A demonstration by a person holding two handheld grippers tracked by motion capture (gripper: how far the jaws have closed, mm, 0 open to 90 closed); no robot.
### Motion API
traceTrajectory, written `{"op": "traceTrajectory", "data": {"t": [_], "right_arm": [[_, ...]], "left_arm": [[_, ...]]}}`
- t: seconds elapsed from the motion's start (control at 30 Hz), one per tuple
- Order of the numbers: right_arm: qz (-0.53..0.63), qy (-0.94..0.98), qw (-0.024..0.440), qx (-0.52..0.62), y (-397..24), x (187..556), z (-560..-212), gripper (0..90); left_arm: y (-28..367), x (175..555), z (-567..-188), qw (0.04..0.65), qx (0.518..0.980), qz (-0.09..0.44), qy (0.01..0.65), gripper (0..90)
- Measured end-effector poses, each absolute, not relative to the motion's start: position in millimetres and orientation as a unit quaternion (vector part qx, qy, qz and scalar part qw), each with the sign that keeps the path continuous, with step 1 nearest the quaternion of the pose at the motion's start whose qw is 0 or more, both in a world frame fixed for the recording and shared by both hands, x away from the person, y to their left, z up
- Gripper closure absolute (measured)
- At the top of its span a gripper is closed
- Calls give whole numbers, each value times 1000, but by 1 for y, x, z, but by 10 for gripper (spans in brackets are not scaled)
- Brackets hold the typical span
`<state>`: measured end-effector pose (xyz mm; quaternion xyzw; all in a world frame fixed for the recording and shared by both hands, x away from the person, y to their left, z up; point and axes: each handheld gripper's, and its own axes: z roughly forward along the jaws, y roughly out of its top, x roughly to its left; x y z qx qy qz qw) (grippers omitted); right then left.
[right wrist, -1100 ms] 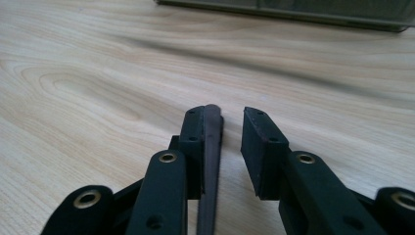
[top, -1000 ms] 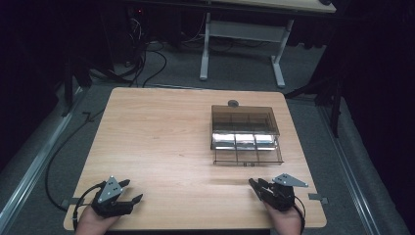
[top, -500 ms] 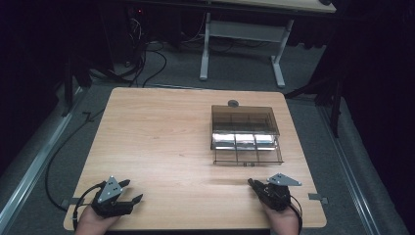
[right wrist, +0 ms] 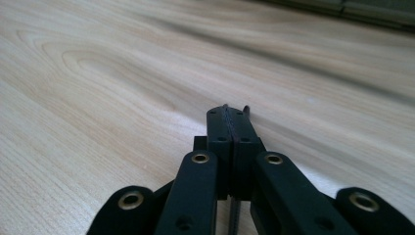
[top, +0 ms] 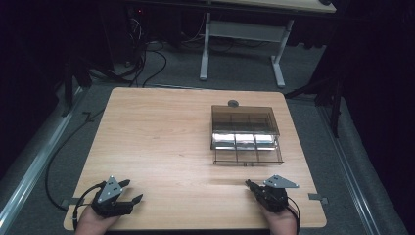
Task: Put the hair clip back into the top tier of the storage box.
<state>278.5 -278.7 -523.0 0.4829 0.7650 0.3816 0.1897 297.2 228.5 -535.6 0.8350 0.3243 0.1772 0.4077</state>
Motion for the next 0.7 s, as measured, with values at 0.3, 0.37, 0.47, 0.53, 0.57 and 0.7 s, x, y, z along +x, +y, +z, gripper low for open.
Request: {"op": "traceTrajectory", "data": {"t": [0.3, 0.37, 0.47, 0.53, 0.57, 0.7], "right_arm": [[372, 752, 178, 514, -283, 282, -528, 689], [361, 754, 181, 517, -283, 283, -529, 742], [356, 759, 185, 512, -282, 282, -528, 817], [358, 762, 187, 506, -281, 281, -528, 820], [361, 761, 190, 504, -280, 280, -527, 820], [372, 767, 186, 489, -275, 277, -522, 825]], "left_arm": [[228, 297, -536, 407, 835, 177, 325, 288], [228, 297, -536, 406, 836, 177, 325, 288], [228, 297, -536, 407, 836, 176, 325, 288], [228, 297, -536, 407, 836, 177, 325, 288], [228, 297, -536, 406, 836, 177, 324, 288], [228, 297, -536, 406, 836, 177, 325, 288]]}}
